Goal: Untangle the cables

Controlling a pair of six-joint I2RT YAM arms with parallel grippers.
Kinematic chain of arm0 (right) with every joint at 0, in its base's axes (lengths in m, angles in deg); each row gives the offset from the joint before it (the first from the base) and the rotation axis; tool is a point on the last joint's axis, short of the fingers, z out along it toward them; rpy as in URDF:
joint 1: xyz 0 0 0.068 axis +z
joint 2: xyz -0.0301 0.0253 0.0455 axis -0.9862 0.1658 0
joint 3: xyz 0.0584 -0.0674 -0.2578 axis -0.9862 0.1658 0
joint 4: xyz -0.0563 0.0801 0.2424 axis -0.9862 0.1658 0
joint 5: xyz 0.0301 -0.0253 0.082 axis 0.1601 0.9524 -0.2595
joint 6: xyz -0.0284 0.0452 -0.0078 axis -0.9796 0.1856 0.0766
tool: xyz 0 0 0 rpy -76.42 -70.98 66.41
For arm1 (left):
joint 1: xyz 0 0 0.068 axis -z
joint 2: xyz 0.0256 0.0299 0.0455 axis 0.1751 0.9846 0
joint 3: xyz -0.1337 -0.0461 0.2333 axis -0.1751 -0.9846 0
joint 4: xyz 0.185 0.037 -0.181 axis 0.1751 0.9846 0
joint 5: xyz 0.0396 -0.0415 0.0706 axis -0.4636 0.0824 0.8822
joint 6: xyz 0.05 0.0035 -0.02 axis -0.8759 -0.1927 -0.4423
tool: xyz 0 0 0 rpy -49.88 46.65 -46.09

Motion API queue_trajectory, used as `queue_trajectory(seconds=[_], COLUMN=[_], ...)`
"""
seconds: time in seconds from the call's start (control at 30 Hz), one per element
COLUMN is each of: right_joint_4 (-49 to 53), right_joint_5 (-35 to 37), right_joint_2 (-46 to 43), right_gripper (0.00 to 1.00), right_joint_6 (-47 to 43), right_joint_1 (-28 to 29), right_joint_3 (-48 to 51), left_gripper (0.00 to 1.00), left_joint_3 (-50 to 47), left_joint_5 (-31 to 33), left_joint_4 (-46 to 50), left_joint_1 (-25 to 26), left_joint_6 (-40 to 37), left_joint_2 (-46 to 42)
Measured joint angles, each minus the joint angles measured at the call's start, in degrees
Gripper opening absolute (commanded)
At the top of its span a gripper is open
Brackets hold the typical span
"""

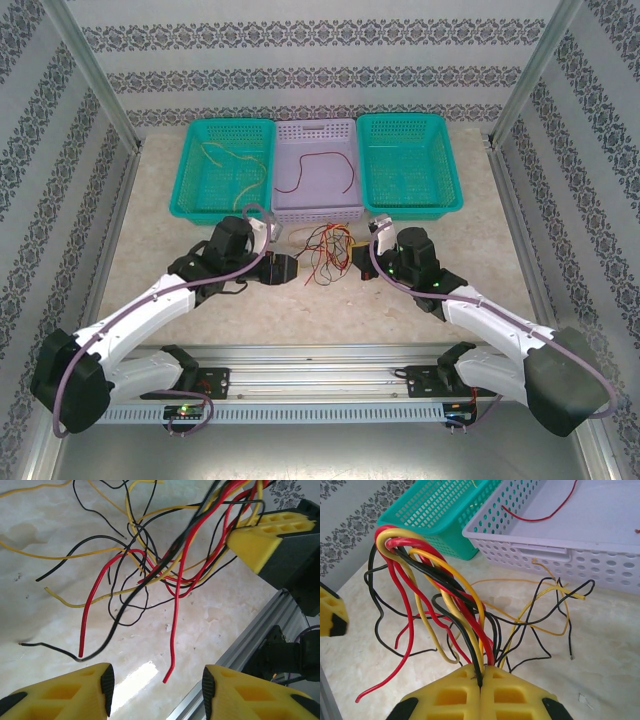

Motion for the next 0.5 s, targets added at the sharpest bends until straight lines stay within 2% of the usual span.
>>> queue_trajectory(seconds=[0.13,0.27,0.3,0.5], right_joint_4=[-1.03,-1.57,-1.68,-1.70], right_joint_5=[-0.96,-2.21,-2.43,-3.34], right_joint_2=[0.00,0.00,0.00,0.31], right_gripper=[0.00,0.00,0.00,0.00], right_joint_6=[0.02,0.00,0.00,-0.02], right_joint_1=[0.02,0.39,0.70,0.94], right_joint_3=[0.00,0.00,0.00,0.00], left_gripper=[0.53,0.51,0.48,0.16], left_joint_3=[-0.13,-0.13,-0.11,0.42], left_joint_5=[0.11,0.50,0.70,1.90], left_joint_4=[-1.60,-3.41,-3.74,-4.26], left_joint_1=[0.00,0.04,0.04,0.04], left_joint_6=[0.48,0.59,0.59,-0.02], left_joint_2=[2.10,4.81,5.38,6.60])
